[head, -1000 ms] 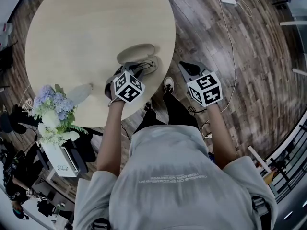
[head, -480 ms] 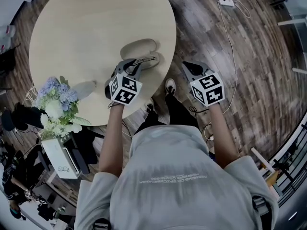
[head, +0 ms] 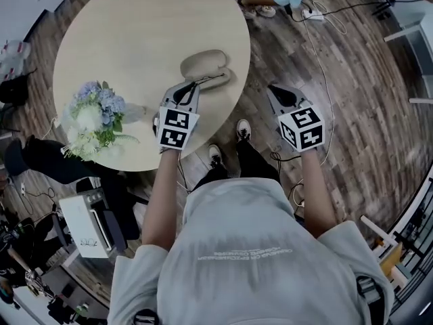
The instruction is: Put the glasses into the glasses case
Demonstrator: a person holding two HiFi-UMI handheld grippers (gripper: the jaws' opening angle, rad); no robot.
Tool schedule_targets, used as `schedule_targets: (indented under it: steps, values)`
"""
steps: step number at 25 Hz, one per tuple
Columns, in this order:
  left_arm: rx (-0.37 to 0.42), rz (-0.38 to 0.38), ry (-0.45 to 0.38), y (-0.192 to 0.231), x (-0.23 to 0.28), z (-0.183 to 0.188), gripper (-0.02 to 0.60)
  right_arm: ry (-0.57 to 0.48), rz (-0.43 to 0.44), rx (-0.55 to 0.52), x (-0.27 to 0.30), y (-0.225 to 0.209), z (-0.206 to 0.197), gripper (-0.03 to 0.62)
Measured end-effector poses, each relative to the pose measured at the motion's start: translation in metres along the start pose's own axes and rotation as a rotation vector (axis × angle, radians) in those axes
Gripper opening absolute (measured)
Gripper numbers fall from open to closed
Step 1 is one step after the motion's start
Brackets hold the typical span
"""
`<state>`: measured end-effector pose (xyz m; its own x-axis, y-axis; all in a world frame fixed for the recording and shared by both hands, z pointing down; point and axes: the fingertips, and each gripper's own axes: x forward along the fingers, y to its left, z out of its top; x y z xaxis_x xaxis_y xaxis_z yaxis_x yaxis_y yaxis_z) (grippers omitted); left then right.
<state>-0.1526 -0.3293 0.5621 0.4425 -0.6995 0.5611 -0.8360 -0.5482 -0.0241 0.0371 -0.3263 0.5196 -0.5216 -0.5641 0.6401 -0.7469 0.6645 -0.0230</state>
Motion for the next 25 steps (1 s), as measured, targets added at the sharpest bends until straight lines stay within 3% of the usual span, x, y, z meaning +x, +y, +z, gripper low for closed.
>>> schedule_targets:
  steps: [10,25]
  values:
    - [-0.026,0.056,-0.187,-0.016,-0.086,0.031,0.014,-0.209,-0.106,-0.069,-0.074,0.03,0.045,0.003]
    - [0.024,0.187,-0.357,-0.043,-0.201,0.095,0.014,-0.382,-0.092,-0.295,-0.166,0.076,0.095,0.002]
